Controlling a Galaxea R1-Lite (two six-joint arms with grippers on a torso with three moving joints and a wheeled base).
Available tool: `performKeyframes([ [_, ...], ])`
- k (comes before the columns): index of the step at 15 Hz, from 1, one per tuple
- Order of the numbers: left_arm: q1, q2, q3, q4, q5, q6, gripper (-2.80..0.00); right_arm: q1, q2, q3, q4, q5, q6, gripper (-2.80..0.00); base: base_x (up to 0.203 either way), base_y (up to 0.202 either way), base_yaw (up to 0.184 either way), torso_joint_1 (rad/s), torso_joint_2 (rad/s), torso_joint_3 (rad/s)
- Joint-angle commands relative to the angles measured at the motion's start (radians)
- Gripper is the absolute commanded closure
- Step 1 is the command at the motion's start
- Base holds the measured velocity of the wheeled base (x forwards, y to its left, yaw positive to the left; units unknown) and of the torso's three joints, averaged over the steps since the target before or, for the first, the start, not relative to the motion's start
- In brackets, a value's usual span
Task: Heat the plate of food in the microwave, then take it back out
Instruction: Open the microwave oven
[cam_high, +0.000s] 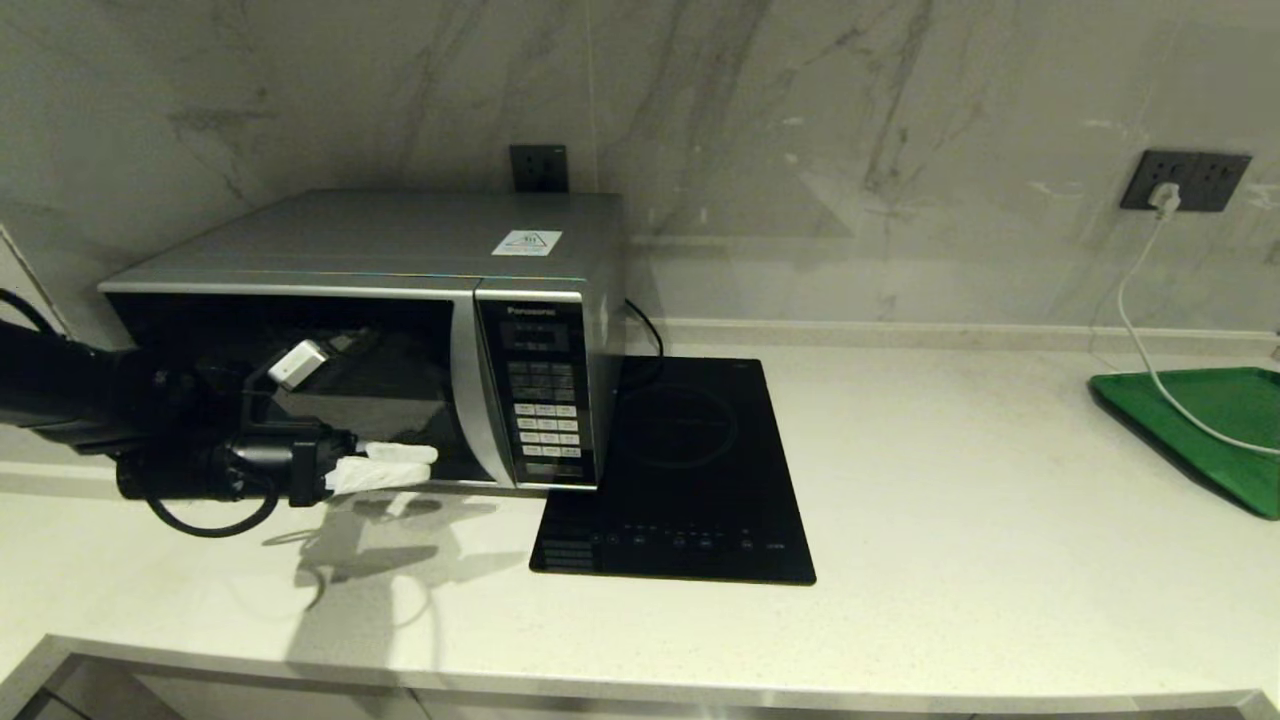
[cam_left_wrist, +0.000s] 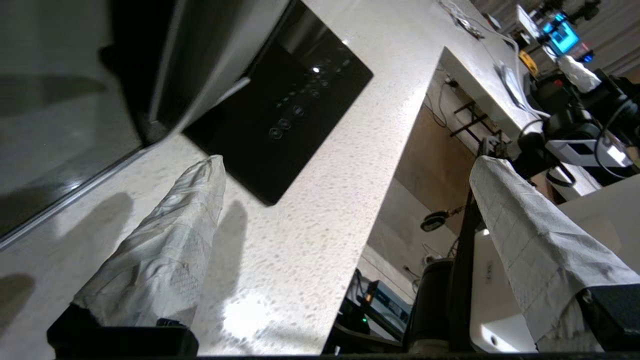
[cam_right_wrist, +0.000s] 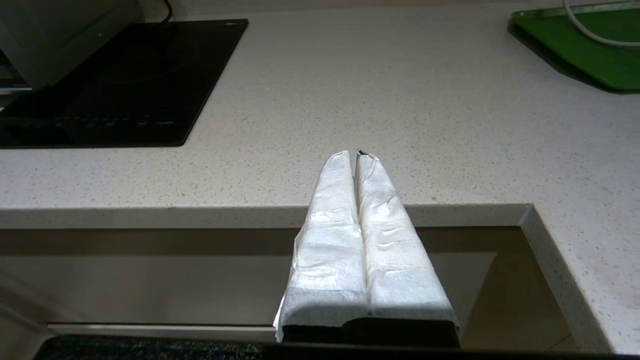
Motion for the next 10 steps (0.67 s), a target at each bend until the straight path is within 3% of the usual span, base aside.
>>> performKeyframes([
  [1,0.015,-0.003,0.003,-0.003,0.004,0.006,-2.8,0.001,0.0,-0.001,0.0,0.0,0.001,0.0,0.0,0.0,0.0,0.0,0.0,0.0],
  [3,0.022,0.007,-0.006,-0.037,0.032,0.008,-2.8,0.001,0.0,-0.001,0.0,0.0,0.001,0.0,0.0,0.0,0.0,0.0,0.0,0.0],
  [6,0.003,0.029,-0.006,-0.209,0.031,0.004,-2.8,0.001,0.0,0.0,0.0,0.0,0.001,0.0,0.0,0.0,0.0,0.0,0.0,0.0],
  [10,-0.038,0.039,-0.023,-0.23,0.031,0.0,-2.8,0.001,0.0,0.001,0.0,0.0,0.001,0.0,0.0,0.0,0.0,0.0,0.0,0.0],
])
